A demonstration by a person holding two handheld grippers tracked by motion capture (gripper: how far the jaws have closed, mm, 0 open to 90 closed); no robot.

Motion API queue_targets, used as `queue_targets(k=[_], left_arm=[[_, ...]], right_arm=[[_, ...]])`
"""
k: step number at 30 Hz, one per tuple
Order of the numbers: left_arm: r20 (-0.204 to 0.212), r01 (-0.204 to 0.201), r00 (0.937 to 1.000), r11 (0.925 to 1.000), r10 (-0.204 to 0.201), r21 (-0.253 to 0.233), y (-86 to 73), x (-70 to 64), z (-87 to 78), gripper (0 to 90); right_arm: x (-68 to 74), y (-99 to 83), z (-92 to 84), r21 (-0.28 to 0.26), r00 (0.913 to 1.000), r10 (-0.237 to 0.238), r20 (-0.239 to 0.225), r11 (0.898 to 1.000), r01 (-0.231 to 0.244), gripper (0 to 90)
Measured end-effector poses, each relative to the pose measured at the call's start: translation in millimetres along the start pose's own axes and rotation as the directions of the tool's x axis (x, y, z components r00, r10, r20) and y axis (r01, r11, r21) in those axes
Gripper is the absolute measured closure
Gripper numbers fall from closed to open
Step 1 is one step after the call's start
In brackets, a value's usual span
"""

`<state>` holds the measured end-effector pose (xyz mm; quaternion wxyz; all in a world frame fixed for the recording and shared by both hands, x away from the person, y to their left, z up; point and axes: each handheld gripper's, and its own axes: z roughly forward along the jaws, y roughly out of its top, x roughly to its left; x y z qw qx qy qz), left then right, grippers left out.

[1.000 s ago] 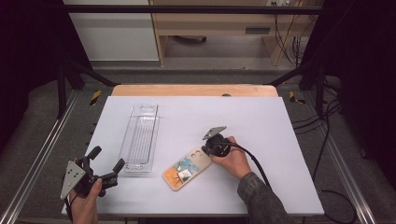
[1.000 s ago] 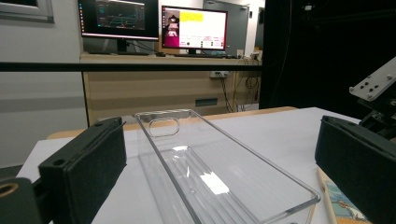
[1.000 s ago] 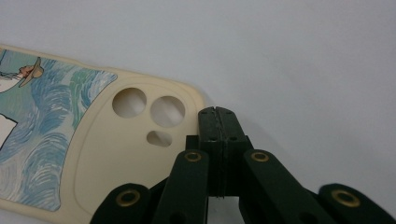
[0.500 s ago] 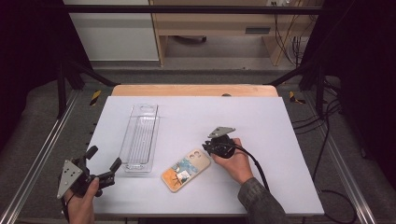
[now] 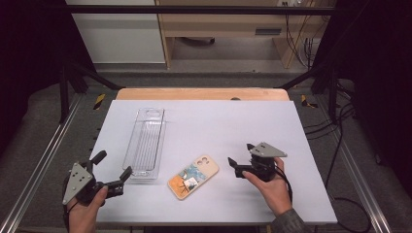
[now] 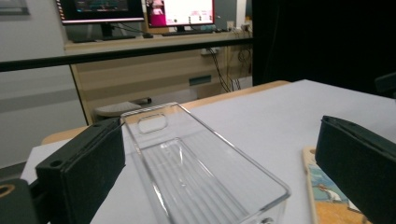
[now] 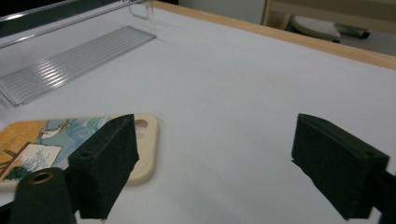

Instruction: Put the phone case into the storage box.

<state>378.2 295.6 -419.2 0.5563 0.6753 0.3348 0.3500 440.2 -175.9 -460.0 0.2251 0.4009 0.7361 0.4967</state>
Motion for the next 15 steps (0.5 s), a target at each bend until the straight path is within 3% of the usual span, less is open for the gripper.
queue_targets(k=[3,7,8,12,15], left_arm=[[0.031,-0.011,0.9995,0.9991,0.010,0.042,2.7,-10.7,7.8,1.3],[0.081,-0.018,0.9967,0.9955,0.010,0.093,5.0,-27.8,18.8,1.5],[0.088,-0.027,0.9960,0.9946,0.018,0.100,6.0,-33.1,21.4,1.4],[0.141,-0.049,0.9895,0.9913,0.031,0.122,7.6,-56.4,35.5,1.1],[0.169,-0.071,0.9846,0.9855,0.044,0.154,9.7,-69.8,47.4,1.3]], right_arm=[[-5.2,-13.2,-28.6,-0.028,0.9999,-0.003,0.010,1.000,0.003,8.5],[-10.1,-24.3,-45.9,-0.046,0.9994,-0.012,0.032,0.999,0.014,8.3],[-15.9,-32.1,-54.1,-0.079,0.9988,0.021,0.044,0.997,-0.018,8.9],[-25.5,-44.5,-58.8,-0.138,0.9958,0.076,0.052,0.988,-0.068,9.8],[-28.3,-46.9,-60.4,-0.142,0.9964,0.066,0.054,0.988,-0.058,9.8]])
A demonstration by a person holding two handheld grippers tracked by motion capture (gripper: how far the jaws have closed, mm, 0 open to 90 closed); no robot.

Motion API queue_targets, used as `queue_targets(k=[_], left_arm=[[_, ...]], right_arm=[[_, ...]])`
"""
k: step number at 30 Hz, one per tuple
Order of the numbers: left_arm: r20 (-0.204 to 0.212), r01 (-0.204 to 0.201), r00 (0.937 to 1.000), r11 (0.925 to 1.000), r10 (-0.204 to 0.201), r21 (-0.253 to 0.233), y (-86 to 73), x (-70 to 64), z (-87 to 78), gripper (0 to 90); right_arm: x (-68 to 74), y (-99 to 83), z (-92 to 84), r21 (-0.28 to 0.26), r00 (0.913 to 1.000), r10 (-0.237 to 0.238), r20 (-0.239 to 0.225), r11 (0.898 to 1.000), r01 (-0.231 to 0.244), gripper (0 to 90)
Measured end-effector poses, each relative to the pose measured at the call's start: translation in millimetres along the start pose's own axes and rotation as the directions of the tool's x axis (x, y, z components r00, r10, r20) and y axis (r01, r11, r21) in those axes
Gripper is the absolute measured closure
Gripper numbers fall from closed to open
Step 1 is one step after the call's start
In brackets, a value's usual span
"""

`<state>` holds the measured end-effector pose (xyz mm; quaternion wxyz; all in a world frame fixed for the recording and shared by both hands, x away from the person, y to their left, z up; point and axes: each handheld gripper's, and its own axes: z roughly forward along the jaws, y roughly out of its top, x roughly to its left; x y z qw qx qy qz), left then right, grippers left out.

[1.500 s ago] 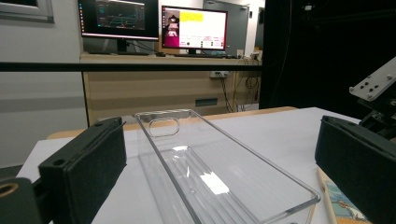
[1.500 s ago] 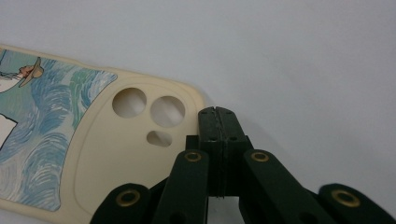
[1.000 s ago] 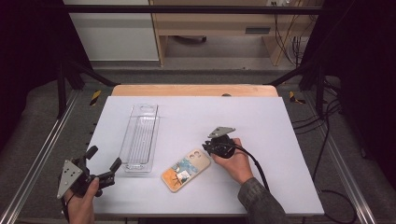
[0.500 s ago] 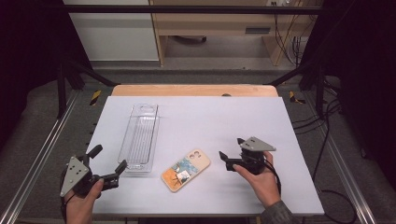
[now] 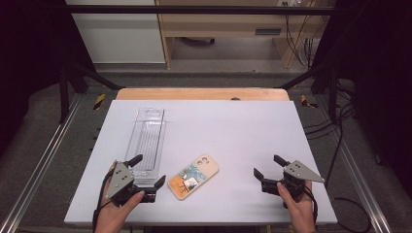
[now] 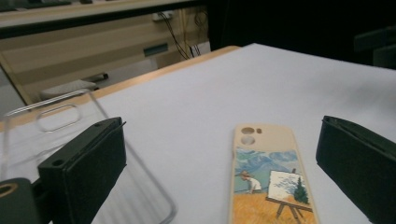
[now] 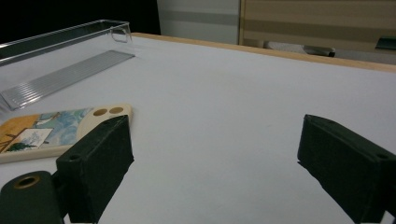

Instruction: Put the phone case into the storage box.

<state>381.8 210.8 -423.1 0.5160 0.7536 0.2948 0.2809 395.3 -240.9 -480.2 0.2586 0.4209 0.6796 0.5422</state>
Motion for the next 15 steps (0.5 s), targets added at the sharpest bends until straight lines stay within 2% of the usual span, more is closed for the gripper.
queue_targets(k=[4,6,7,8,10,11,12,13,14,15], left_arm=[[0.056,-0.062,0.9968,0.9945,0.057,0.084,11.8,-16.1,18.0,1.5],[0.083,-0.088,0.9935,0.9878,0.078,0.128,15.8,-22.5,26.8,1.5],[0.095,-0.102,0.9916,0.9828,0.088,0.154,17.0,-25.1,30.9,1.7],[0.106,-0.115,0.9895,0.9777,0.097,0.176,18.1,-27.0,34.6,1.8],[0.126,-0.107,0.9887,0.9716,0.082,0.211,20.0,-29.0,41.7,1.8],[0.133,-0.114,0.9877,0.9613,0.083,0.250,21.3,-30.3,47.6,1.9],[0.133,-0.114,0.9877,0.9613,0.083,0.250,21.3,-30.3,47.6,1.9],[0.132,-0.141,0.9855,0.9475,0.106,0.287,22.5,-31.3,53.2,2.3],[0.132,-0.141,0.9855,0.9475,0.106,0.287,22.5,-31.3,53.2,2.9],[0.139,-0.123,0.9866,0.9487,0.086,0.291,23.1,-31.4,56.1,2.9]], right_arm=[[-0.6,-0.9,-1.6,-0.015,1.0000,-0.008,-0.003,1.000,0.008,8.6],[0.3,-2.0,-2.1,-0.020,0.9997,-0.024,-0.004,1.000,0.024,8.3],[1.4,-3.8,-3.1,-0.044,0.9998,-0.018,-0.009,0.999,0.017,8.3],[1.4,-3.8,-3.1,-0.044,0.9998,-0.018,-0.009,0.999,0.017,8.3],[3.3,-5.2,-2.7,-0.069,0.9995,-0.027,-0.013,0.997,0.026,8.3],[4.6,-5.4,-2.2,-0.068,0.9994,-0.031,-0.015,0.997,0.030,8.1],[4.6,-5.4,-2.2,-0.068,0.9994,-0.031,-0.015,0.997,0.030,8.1],[5.5,-5.1,-2.0,-0.073,0.9995,-0.027,-0.017,0.997,0.026,8.1],[5.7,-5.1,-1.9,-0.074,0.9994,-0.030,-0.018,0.997,0.028,8.1],[5.7,-5.1,-1.9,-0.074,0.9994,-0.030,-0.018,0.997,0.028,8.1]])
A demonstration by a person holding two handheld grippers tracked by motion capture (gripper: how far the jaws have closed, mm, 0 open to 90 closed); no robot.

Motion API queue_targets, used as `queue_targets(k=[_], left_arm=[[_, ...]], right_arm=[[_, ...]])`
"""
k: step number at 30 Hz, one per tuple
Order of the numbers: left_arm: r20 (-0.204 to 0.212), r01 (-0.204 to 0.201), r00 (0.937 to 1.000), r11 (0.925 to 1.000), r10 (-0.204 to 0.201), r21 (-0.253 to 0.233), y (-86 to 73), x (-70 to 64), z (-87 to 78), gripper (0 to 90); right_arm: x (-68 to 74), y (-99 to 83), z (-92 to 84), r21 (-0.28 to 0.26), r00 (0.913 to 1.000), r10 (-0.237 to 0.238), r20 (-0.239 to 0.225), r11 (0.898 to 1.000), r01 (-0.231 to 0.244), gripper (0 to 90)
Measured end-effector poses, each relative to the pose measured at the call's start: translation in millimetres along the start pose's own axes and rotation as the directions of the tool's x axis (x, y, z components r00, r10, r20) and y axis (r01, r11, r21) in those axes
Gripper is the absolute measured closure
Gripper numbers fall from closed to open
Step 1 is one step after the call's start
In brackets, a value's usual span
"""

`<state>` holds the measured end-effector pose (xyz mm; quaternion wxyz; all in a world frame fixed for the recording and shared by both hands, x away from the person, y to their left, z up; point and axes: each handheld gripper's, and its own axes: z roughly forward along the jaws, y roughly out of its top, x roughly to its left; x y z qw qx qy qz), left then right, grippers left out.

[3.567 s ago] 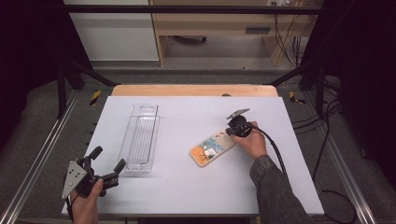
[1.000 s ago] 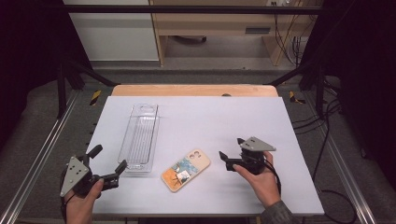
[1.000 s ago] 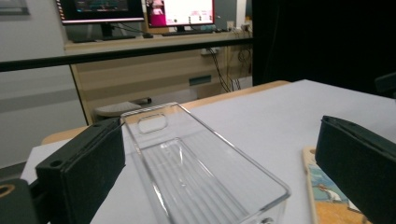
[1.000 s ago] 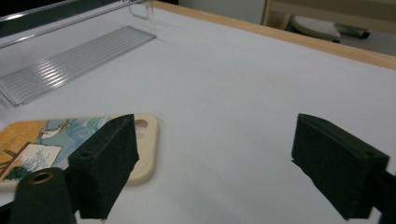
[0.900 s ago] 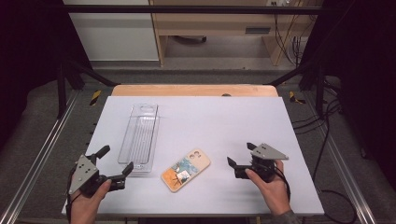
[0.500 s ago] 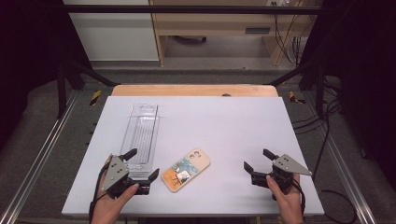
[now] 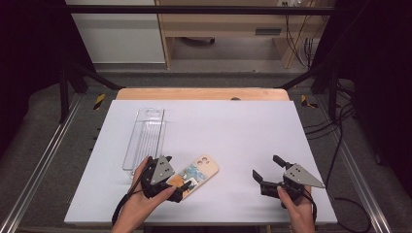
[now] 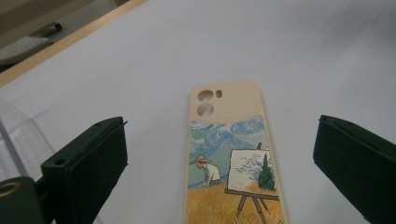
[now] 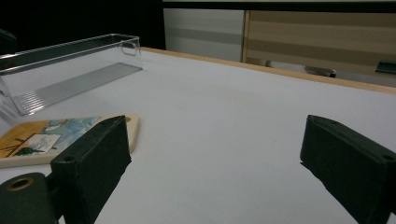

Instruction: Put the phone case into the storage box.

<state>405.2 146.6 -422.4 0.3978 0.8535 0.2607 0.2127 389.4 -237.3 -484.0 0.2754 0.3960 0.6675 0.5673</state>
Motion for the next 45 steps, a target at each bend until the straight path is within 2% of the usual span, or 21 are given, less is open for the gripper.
queue_targets(k=[1,3,4,6,10,12,16,26,33,35,37,45], left_arm=[[0.011,0.010,0.9999,0.9999,-0.010,-0.001,1.5,0.6,1.5,3.1],[0.013,-0.004,0.9999,1.0000,0.004,0.008,5.1,0.4,4.6,3.1],[0.046,0.020,0.9987,0.9998,-0.020,0.003,9.1,0.0,8.6,3.5],[0.054,0.023,0.9983,0.9997,-0.023,0.007,10.8,-0.1,10.7,3.5],[0.043,0.025,0.9987,0.9988,-0.027,0.042,12.2,0.8,18.8,4.0],[0.033,0.013,0.9993,0.9975,-0.016,0.070,10.7,0.6,21.6,4.5],[0.016,0.021,0.9996,0.9947,-0.023,0.100,5.3,-0.4,24.9,5.0],[0.030,0.022,0.9992,0.9891,-0.027,0.145,-3.4,-3.5,32.4,5.0],[0.059,0.017,0.9978,0.9762,-0.030,0.216,-13.2,-3.6,46.6,4.8],[0.060,0.004,0.9980,0.9699,-0.019,0.243,-15.7,-3.1,51.1,4.7],[0.064,0.006,0.9977,0.9620,-0.024,0.273,-18.5,-3.2,55.9,4.9],[0.066,0.032,0.9964,0.9562,-0.053,0.291,-23.2,0.8,62.4,4.0]], right_arm=[[-0.2,-0.3,0.2,0.003,1.0000,-0.002,0.001,1.000,0.002,7.8],[-0.2,-0.2,0.0,0.002,1.0000,0.005,-0.003,1.000,-0.005,7.6],[-0.3,-0.4,-0.1,0.004,1.0000,0.005,-0.008,1.000,-0.005,7.2],[-0.4,-0.8,0.4,0.005,1.0000,0.003,-0.009,1.000,-0.003,6.7],[1.0,-1.1,0.6,0.013,0.9999,0.005,-0.013,1.000,-0.005,5.6],[2.0,-1.2,0.4,0.013,0.9998,0.010,-0.017,1.000,-0.009,5.5],[2.6,-1.7,1.0,0.020,0.9996,0.013,-0.027,1.000,-0.012,5.2],[4.5,-2.2,1.9,0.026,0.9988,0.018,-0.045,1.000,-0.017,5.1],[4.8,-2.7,2.2,0.031,0.9983,0.025,-0.052,0.999,-0.023,5.1],[4.9,-2.9,2.1,0.031,0.9982,0.026,-0.054,0.999,-0.024,5.0],[5.1,-3.1,2.8,0.034,0.9979,0.027,-0.060,0.999,-0.025,5.0],[8.6,-4.0,6.6,0.049,0.9969,0.014,-0.078,0.999,-0.010,5.1]])
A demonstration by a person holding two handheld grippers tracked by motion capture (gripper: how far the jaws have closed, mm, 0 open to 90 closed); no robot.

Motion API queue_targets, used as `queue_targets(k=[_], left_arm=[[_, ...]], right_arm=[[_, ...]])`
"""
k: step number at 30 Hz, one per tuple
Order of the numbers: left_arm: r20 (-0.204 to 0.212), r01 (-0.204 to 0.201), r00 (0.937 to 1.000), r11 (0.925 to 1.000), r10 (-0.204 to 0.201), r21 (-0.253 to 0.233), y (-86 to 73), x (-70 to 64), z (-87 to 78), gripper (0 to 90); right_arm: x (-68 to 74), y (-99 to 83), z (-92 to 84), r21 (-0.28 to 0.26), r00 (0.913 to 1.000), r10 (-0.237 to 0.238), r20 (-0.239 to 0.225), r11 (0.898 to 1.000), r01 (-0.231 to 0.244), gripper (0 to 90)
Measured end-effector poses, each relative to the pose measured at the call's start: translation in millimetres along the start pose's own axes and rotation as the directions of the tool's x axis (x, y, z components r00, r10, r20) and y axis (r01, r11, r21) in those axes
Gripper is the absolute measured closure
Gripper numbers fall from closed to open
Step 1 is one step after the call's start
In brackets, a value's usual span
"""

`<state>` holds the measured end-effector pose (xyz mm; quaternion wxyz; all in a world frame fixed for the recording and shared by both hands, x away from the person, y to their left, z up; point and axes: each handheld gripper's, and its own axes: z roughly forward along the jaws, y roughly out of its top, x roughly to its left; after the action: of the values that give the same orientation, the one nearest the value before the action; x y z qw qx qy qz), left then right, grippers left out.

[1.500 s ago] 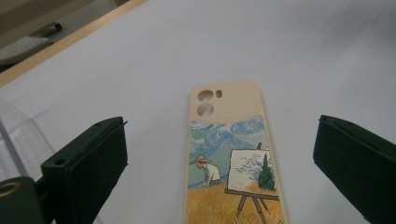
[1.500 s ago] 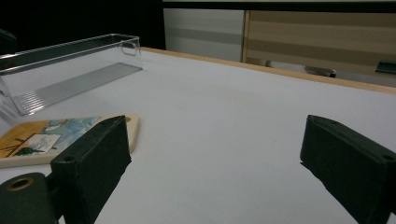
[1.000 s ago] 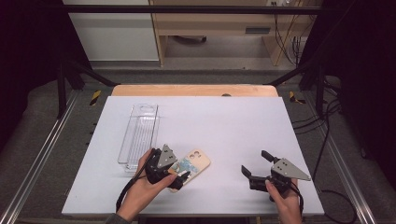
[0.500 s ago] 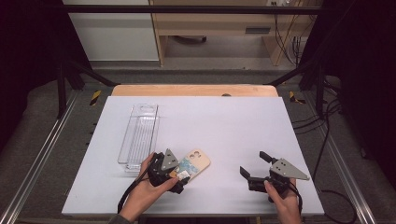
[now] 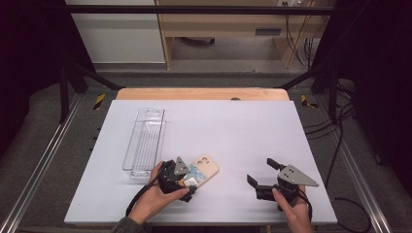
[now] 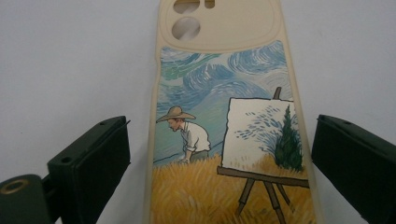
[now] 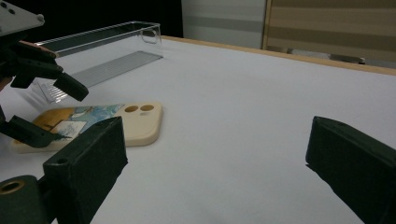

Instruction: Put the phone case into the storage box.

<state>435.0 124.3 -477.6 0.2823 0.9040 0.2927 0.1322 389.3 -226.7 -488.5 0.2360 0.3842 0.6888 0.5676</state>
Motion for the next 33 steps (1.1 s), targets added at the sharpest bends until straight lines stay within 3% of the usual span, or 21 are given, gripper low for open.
queue_targets(k=[5,8,18,33], left_arm=[[0.018,-0.007,0.9998,0.9996,0.006,0.026,-0.2,-0.3,4.5,4.2],[0.028,0.009,0.9995,0.9993,-0.010,0.037,-0.6,0.8,7.6,4.3],[0.051,0.016,0.9985,0.9987,-0.019,0.049,-0.3,3.1,9.1,5.3],[0.042,0.012,0.9990,0.9985,-0.014,0.053,1.6,-0.7,6.9,11.1]], right_arm=[[-0.7,0.2,-0.9,-0.003,1.0000,0.005,-0.002,1.000,-0.005,5.1],[-0.3,0.2,-0.8,-0.003,1.0000,0.004,-0.003,1.000,-0.004,5.1],[-0.1,0.4,-0.9,-0.006,1.0000,0.005,-0.007,1.000,-0.005,5.1],[-0.3,0.2,-1.1,-0.003,0.9999,0.009,-0.005,1.000,-0.009,5.1]])
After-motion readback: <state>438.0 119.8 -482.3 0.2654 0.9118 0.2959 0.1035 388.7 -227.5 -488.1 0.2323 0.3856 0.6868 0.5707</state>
